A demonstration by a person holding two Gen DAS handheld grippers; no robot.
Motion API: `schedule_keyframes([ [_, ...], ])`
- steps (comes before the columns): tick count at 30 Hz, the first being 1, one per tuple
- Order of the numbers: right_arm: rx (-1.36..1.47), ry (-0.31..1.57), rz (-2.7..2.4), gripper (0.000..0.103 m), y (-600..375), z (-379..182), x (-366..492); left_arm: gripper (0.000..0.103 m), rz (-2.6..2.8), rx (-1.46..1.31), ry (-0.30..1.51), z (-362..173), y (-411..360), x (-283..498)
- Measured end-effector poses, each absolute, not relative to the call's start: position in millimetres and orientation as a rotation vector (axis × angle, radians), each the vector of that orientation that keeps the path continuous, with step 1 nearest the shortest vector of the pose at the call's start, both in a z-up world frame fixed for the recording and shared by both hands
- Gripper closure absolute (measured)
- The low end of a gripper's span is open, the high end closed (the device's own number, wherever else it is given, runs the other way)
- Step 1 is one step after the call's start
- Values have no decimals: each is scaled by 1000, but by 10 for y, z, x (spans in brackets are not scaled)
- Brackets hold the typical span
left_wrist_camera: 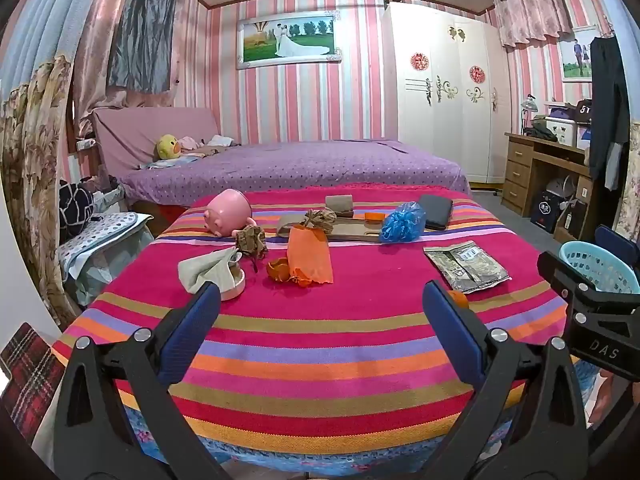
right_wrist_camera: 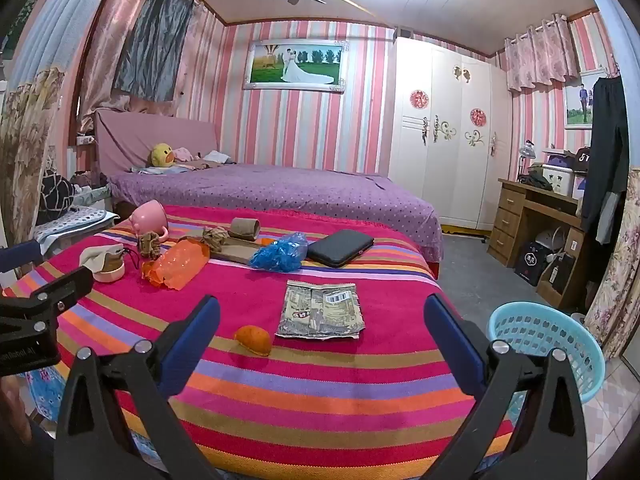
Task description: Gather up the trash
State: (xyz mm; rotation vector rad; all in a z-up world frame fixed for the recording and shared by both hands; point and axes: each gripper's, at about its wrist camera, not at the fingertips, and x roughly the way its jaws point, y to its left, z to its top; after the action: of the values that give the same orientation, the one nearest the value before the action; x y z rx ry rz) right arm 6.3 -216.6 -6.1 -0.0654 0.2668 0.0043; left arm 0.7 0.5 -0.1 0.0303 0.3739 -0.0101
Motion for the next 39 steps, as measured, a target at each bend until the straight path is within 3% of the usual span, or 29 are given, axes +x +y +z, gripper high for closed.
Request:
schedule_keyframes([
  [39, -67, 268, -9, 4, -2237, -48, 26, 5, -7, 39, 367, -55, -2, 11],
])
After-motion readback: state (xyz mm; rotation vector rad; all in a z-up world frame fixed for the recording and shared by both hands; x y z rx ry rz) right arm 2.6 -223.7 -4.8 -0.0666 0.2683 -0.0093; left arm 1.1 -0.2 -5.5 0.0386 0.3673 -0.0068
